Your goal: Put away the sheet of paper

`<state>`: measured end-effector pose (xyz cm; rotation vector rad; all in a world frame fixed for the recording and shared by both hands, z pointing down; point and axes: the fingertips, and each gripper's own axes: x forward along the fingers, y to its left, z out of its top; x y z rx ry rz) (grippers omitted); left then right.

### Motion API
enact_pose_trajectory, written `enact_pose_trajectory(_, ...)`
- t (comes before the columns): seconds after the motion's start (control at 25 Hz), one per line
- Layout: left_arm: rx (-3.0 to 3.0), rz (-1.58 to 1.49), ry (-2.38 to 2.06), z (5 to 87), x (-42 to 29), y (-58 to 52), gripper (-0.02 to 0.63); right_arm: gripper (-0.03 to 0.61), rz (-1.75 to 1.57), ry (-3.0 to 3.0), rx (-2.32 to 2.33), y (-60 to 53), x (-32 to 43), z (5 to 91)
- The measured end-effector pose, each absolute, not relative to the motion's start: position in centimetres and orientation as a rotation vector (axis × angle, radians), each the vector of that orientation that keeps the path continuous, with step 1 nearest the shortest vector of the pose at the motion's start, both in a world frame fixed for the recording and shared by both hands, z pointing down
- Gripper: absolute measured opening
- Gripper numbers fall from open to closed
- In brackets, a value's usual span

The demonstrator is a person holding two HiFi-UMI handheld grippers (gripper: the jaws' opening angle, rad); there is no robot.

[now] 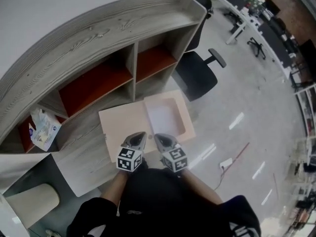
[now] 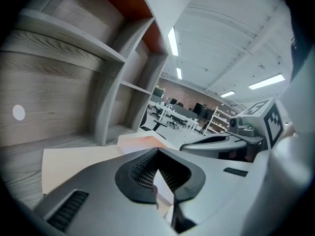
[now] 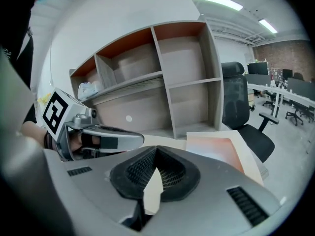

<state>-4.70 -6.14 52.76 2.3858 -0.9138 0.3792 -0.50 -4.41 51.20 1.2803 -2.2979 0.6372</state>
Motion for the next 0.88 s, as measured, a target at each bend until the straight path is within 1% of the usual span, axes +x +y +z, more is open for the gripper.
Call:
enact_pose_trajectory(0.52,2.41,0.278,-1.12,48.2,0.7,-0.6,0.044,0.017,0.443,-2.455,1.256,0.8,3.9,45.7)
enact_pose_trajectory(0.88,2.412,0.266,-1.343,45.2,2.7,5.3,0.046,0.017,0.397,-2.533,1.323,6.1,9.1,43.7)
